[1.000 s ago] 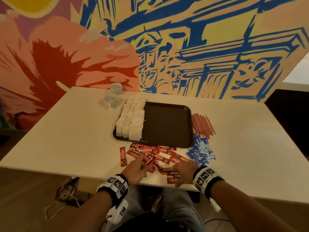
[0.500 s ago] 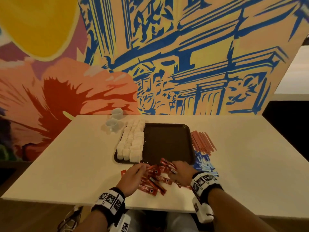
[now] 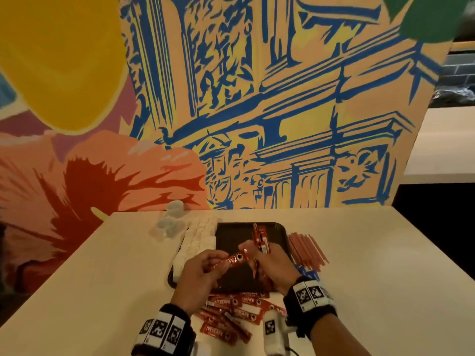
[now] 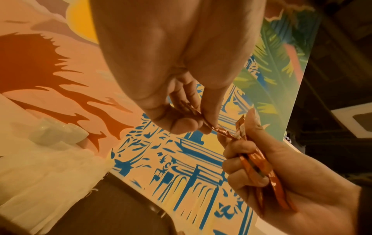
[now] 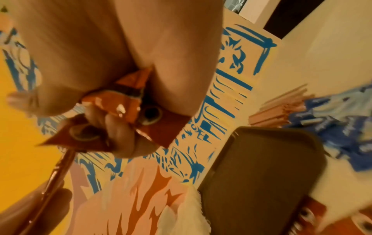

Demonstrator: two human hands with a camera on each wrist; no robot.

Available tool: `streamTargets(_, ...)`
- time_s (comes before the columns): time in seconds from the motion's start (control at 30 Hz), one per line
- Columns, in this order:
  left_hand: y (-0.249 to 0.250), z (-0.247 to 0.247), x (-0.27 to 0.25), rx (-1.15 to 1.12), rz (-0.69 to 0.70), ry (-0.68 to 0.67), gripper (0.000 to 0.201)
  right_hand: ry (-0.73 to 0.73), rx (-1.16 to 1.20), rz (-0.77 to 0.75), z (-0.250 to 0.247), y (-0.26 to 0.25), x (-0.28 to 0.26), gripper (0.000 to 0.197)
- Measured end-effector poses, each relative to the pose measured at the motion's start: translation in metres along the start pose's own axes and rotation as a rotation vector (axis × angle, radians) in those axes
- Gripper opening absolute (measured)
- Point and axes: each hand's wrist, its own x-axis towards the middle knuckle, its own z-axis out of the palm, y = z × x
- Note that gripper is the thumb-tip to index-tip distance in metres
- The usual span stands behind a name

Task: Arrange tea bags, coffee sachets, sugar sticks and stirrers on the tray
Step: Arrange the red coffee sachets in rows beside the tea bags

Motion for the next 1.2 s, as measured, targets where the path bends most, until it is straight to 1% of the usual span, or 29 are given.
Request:
streamTargets(0.07,0.008,0.001,0.003,-0.074,0.009,0.016,0.014,-0.042,-0.078,-0.047,-0.002,-0.010,0.003,0.040)
streamTargets(0.17,0.020,0.004,0.005,-0.133,0.010,-0.030,0.019,-0.019,-0.139,-0.084,-0.005,-0.025,0.007,0.042)
streamTargets(0.27,0.027,0.006,0.005,-0.031,0.015,-0.110,0.018,-0.018,-0.187,-0.127,-0.004,-0.040,0.005,0.033)
streamTargets(0.33,0.029,0.003,0.005,-0.008,0.002,-0.125,0.016,-0.001,-0.174,-0.133,-0.003,-0.045,0.003,0.030)
streamTargets(0.4,0.030,-0.002,0.005,-0.068,-0.025,-0.086,0.016,0.063,-0.111,-0.122,-0.004,-0.047,0.002,0.032)
streamTargets(0.47,0.031,-0.008,0.004,-0.225,-0.065,0.000,0.015,0.106,-0.022,-0.109,-0.007,-0.049,0.001,0.036)
streamTargets(0.53,0.034,-0.012,0.001,-0.390,-0.085,0.067,0.014,0.098,0.014,-0.111,-0.009,-0.053,-0.003,0.037)
streamTargets(0.57,0.036,-0.014,-0.002,-0.448,-0.081,0.083,0.013,0.077,0.010,-0.115,-0.009,-0.053,-0.006,0.033)
streamTargets(0.63,0.039,-0.015,-0.009,-0.526,-0.069,0.106,0.010,0.036,-0.016,-0.121,-0.008,-0.052,-0.012,0.031)
streamTargets(0.7,0.040,-0.016,-0.017,-0.555,-0.066,0.153,0.010,0.024,-0.066,-0.111,-0.004,-0.049,-0.019,0.038)
streamTargets(0.77,0.036,-0.019,-0.025,-0.524,-0.074,0.214,0.012,0.019,-0.137,-0.101,0.001,-0.046,-0.025,0.038)
streamTargets(0.83,0.031,-0.023,-0.029,-0.436,-0.073,0.275,0.009,0.005,-0.149,-0.120,0.004,-0.046,-0.032,0.030)
streamTargets(0.87,0.029,-0.025,-0.030,-0.379,-0.061,0.310,0.011,0.005,-0.141,-0.129,0.006,-0.046,-0.034,0.029)
streamTargets(0.93,0.026,-0.027,-0.029,-0.244,-0.022,0.377,0.021,0.056,-0.069,-0.122,0.009,-0.042,-0.036,0.036)
streamTargets(1.0,0.026,-0.027,-0.027,-0.083,0.015,0.420,0.030,0.148,0.066,-0.097,0.016,-0.038,-0.038,0.047)
streamTargets(1.03,0.025,-0.026,-0.026,-0.019,0.026,0.423,0.033,0.188,0.123,-0.081,0.020,-0.035,-0.038,0.051)
streamTargets(1.07,0.025,-0.024,-0.026,0.027,0.029,0.415,0.035,0.220,0.167,-0.067,0.025,-0.034,-0.038,0.049)
streamTargets(1.1,0.026,-0.023,-0.026,0.060,0.030,0.397,0.035,0.249,0.196,-0.059,0.028,-0.034,-0.039,0.041)
streamTargets(1.13,0.026,-0.022,-0.026,0.075,0.030,0.365,0.035,0.275,0.219,-0.058,0.031,-0.034,-0.039,0.036)
streamTargets(1.2,0.028,-0.021,-0.028,0.075,0.033,0.257,0.032,0.312,0.252,-0.070,0.037,-0.034,-0.040,0.037)
